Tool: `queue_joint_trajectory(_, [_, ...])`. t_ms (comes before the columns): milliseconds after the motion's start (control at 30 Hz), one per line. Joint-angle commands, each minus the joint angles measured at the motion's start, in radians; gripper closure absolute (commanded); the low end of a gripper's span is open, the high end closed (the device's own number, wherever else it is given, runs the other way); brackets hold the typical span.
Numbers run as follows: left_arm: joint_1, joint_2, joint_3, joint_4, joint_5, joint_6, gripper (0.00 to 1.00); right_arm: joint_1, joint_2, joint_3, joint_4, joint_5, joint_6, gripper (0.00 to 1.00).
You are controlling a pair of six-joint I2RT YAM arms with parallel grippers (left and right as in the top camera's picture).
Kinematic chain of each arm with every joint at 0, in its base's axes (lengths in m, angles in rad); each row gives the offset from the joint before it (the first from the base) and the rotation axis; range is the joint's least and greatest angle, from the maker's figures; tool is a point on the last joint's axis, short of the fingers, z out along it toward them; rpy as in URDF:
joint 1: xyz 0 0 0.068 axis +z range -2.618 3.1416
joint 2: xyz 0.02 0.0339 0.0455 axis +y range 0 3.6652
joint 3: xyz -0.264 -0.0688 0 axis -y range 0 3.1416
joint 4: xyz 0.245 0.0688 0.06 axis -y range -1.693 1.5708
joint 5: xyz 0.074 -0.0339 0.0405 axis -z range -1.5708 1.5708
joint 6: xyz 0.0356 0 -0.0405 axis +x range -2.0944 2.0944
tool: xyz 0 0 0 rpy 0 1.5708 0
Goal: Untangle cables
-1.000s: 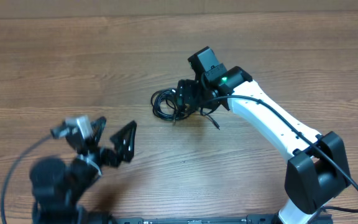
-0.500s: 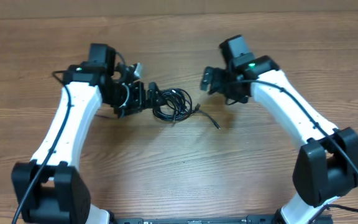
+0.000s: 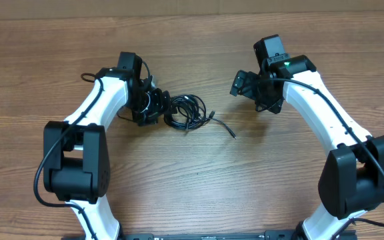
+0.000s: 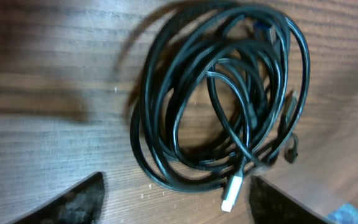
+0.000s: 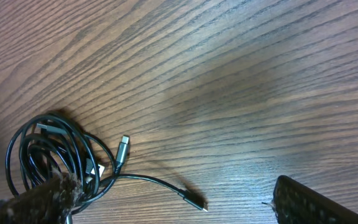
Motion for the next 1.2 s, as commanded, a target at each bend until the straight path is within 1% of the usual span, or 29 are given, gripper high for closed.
queue_joint_trajectory(0, [-0.005, 0.015, 0.016, 0.038, -0.015, -0.045, 0.42, -0.001, 0.001, 0.013, 0.006, -0.003, 0.003, 0.0])
queue_joint_trajectory(233, [-0.025, 0.015, 0.008, 0.063, -0.129, -0.114, 0.45, -0.001, 0.001, 0.013, 0.005, -0.003, 0.003, 0.0])
queue_joint_trajectory(300, [-0.042, 0.015, 0.008, 0.087, -0.138, -0.116, 0.51, -0.001, 0.001, 0.013, 0.005, -0.003, 0.003, 0.0])
queue_joint_trajectory(333, [-0.048, 0.015, 0.008, 0.091, -0.153, -0.122, 0.6, -0.001, 0.001, 0.013, 0.006, -0.003, 0.003, 0.0])
queue_joint_trajectory(367, [-0.055, 0.015, 0.008, 0.088, -0.196, -0.138, 0.59, -0.001, 0.001, 0.013, 0.005, -0.003, 0.003, 0.0])
queue_joint_trajectory(433, [-0.065, 0.015, 0.002, 0.089, -0.204, -0.153, 0.55, -0.001, 0.001, 0.013, 0.005, -0.003, 0.003, 0.0])
queue_joint_trajectory(567, [-0.08, 0.015, 0.002, 0.09, -0.216, -0.153, 0.53, -0.001, 0.001, 0.013, 0.005, -0.003, 0.003, 0.0])
queue_joint_trajectory(600, [-0.082, 0.015, 0.002, 0.09, -0.225, -0.153, 0.56, -0.001, 0.001, 0.013, 0.005, -0.003, 0.003, 0.0])
queue_joint_trajectory(633, [-0.084, 0.015, 0.002, 0.09, -0.239, -0.153, 0.63, -0.001, 0.001, 0.013, 0.006, -0.003, 0.003, 0.0])
queue_joint_trajectory(667, [-0.084, 0.015, 0.002, 0.09, -0.246, -0.153, 0.67, -0.001, 0.001, 0.013, 0.005, -0.003, 0.003, 0.0])
queue_joint_trajectory(733, [-0.084, 0.015, 0.002, 0.09, -0.246, -0.158, 0.66, -0.001, 0.001, 0.013, 0.005, -0.003, 0.003, 0.0])
queue_joint_trajectory(867, [-0.084, 0.015, 0.0, 0.089, -0.254, -0.16, 0.58, -0.001, 0.001, 0.013, 0.006, -0.003, 0.003, 0.0])
queue_joint_trajectory(1000, [-0.084, 0.015, -0.014, 0.101, -0.257, -0.16, 0.59, -0.001, 0.001, 0.013, 0.005, -0.003, 0.003, 0.0])
queue_joint_trajectory(1067, [-0.084, 0.015, -0.014, 0.108, -0.256, -0.16, 0.61, -0.001, 0.001, 0.013, 0.005, -0.003, 0.003, 0.0])
queue_joint_trajectory(1100, [-0.084, 0.015, -0.014, 0.108, -0.256, -0.16, 0.64, -0.001, 0.001, 0.013, 0.005, -0.003, 0.003, 0.0])
queue_joint_trajectory(1167, [-0.084, 0.015, -0.014, 0.105, -0.256, -0.16, 0.64, -0.001, 0.001, 0.013, 0.005, -0.003, 0.003, 0.0])
